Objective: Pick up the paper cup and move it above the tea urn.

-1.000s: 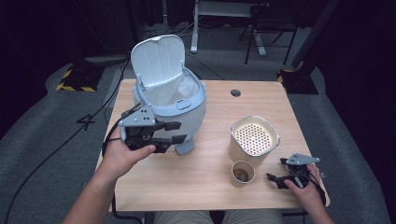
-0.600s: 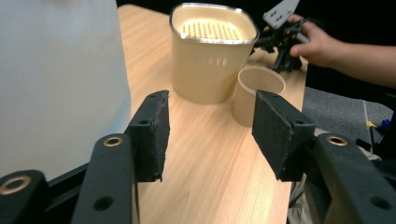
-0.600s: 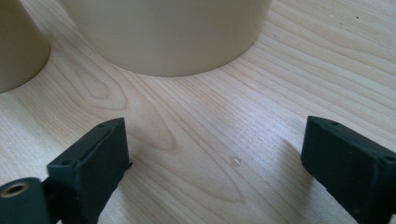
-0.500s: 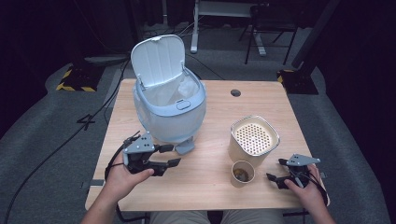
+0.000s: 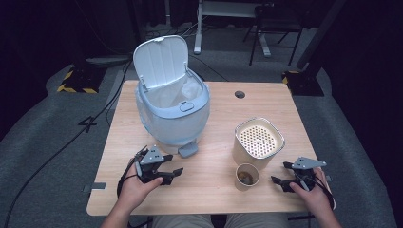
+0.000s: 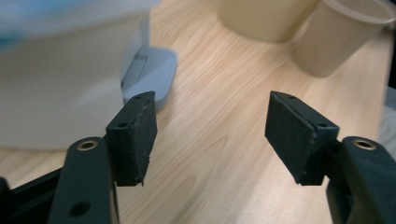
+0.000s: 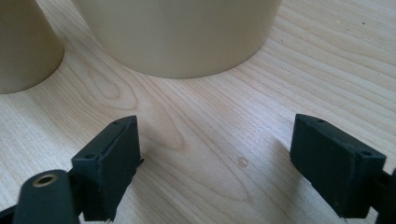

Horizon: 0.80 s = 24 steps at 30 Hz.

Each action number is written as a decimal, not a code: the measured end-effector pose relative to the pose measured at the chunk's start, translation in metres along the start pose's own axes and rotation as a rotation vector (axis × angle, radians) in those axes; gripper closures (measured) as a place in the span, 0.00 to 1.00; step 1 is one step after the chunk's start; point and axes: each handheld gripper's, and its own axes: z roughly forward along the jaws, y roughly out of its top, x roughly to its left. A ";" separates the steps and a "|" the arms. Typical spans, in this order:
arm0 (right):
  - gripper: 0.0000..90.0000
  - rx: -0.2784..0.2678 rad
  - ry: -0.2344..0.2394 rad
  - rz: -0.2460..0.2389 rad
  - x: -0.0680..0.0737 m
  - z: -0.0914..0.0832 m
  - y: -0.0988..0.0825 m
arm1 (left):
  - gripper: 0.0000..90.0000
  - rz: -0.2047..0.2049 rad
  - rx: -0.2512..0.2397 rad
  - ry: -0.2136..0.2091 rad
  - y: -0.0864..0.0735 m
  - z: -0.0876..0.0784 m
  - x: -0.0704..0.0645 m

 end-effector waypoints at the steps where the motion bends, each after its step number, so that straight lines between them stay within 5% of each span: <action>1: 0.18 0.000 0.000 0.000 0.000 0.000 0.000 | 0.37 0.000 0.000 0.000 0.000 0.000 0.000; 4: 0.18 0.000 0.000 0.000 0.000 0.000 0.000 | 0.34 0.037 0.051 0.050 -0.006 0.010 -0.001; 24: 0.20 -0.004 -0.002 0.003 0.001 -0.001 -0.001 | 0.19 0.071 0.206 0.114 -0.026 0.030 0.004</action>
